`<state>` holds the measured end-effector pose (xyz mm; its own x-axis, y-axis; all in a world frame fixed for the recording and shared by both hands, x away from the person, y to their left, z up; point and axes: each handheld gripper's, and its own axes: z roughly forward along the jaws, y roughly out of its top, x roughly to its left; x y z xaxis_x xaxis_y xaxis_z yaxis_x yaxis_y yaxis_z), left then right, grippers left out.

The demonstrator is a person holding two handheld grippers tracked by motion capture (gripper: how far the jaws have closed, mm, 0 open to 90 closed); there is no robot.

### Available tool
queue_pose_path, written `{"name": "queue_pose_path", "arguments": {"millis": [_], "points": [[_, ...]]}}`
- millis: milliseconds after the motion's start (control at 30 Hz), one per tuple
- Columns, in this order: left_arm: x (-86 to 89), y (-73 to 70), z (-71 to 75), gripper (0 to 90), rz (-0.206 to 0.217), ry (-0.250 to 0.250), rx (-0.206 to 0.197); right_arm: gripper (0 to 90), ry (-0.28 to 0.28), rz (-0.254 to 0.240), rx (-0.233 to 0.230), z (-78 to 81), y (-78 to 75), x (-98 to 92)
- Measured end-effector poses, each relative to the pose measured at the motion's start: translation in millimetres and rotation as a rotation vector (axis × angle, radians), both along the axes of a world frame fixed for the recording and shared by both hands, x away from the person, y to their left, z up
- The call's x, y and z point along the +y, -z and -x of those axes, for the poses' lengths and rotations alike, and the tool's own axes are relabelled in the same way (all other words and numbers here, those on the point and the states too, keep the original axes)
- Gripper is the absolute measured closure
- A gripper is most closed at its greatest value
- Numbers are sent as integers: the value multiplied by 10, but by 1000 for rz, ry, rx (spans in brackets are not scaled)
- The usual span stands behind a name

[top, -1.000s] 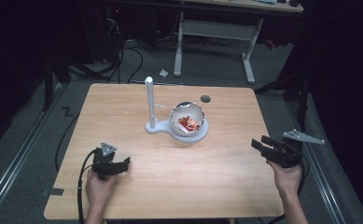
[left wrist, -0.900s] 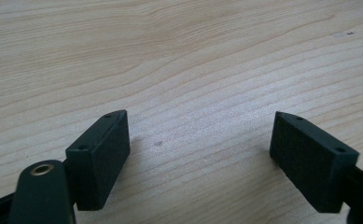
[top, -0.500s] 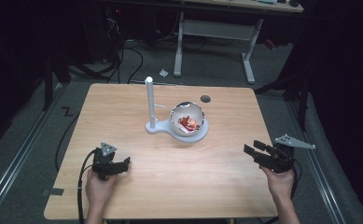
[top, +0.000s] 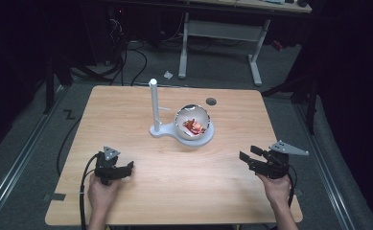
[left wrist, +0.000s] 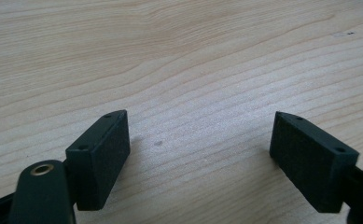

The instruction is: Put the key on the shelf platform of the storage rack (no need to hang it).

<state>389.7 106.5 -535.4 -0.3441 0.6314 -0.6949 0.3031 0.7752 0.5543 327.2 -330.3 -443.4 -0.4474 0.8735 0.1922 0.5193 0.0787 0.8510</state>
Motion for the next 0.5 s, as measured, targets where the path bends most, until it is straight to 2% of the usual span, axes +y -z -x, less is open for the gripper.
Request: {"name": "queue_pose_path", "arguments": {"millis": [300,400,500], "points": [[1,1,-2,205,-1,-1,0,353,-14,-14,15,-30,69,56],[3,4,-7,206,-6,-2,-5,353,-19,-2,-3,-7,73,70],[4,4,-7,206,-7,-1,-5,354,-16,-12,-2,-15,111,59]]}}
